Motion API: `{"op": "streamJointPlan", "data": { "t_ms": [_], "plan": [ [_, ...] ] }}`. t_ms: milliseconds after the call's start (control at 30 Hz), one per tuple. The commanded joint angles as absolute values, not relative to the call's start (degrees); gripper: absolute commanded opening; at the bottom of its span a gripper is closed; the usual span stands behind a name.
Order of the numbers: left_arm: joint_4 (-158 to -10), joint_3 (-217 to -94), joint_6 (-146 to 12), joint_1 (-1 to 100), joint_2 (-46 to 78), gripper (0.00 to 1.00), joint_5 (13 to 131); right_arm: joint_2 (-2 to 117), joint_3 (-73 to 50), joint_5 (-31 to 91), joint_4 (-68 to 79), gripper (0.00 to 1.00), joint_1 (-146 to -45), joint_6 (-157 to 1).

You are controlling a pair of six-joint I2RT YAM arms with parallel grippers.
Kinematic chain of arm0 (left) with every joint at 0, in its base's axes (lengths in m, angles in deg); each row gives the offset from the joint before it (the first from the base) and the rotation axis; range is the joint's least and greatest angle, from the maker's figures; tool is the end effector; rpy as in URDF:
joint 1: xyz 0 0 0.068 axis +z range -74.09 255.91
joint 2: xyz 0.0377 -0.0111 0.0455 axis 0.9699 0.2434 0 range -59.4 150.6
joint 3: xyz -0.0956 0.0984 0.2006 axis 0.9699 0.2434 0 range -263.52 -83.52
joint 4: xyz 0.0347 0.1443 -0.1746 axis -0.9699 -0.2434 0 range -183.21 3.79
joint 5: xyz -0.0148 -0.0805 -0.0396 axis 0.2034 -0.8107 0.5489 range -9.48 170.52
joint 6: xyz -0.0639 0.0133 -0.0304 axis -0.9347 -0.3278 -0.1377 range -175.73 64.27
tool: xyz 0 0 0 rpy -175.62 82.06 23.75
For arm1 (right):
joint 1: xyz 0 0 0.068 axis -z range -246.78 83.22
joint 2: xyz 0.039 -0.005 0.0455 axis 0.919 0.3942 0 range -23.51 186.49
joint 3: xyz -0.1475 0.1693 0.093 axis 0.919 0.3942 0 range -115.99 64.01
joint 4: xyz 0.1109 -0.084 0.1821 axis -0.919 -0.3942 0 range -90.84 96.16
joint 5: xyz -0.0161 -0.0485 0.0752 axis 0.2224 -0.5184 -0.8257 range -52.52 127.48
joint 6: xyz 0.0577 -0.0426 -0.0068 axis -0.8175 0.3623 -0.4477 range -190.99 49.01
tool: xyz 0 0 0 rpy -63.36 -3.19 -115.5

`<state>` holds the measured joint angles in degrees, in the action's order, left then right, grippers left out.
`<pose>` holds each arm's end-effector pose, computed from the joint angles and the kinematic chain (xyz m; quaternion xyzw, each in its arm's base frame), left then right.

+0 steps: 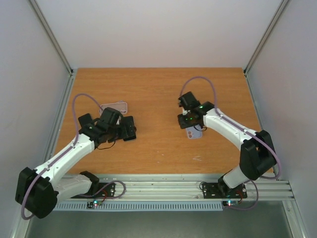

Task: Put the phone into the phone case

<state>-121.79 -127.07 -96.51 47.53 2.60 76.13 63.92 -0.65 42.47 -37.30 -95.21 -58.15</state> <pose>0.1801 -0.1026 0.2018 -0.0908 0.9462 -0.2051 0.2334 0.2490 0.1288 0.1983 -0.3361 0.9181 -0.0143 0.2096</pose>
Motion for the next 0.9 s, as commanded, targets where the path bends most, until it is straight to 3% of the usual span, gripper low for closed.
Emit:
{"op": "streamJointPlan", "data": {
  "t_ms": [0,467,867],
  "plan": [
    [-120.0,-129.8,-94.2,50.3,5.3,0.99,67.5,65.8,-2.9,42.4,-38.1,0.01,-103.6,-47.3],
    [-117.9,-131.8,-92.5,55.6,12.4,0.98,49.0,65.1,-1.6,43.2,-30.6,0.01,-123.5,-33.3],
    [-114.7,-131.3,-90.8,55.4,16.3,0.80,38.4,66.6,-4.2,45.7,-30.4,0.01,-131.0,-31.6]
  ]
}}
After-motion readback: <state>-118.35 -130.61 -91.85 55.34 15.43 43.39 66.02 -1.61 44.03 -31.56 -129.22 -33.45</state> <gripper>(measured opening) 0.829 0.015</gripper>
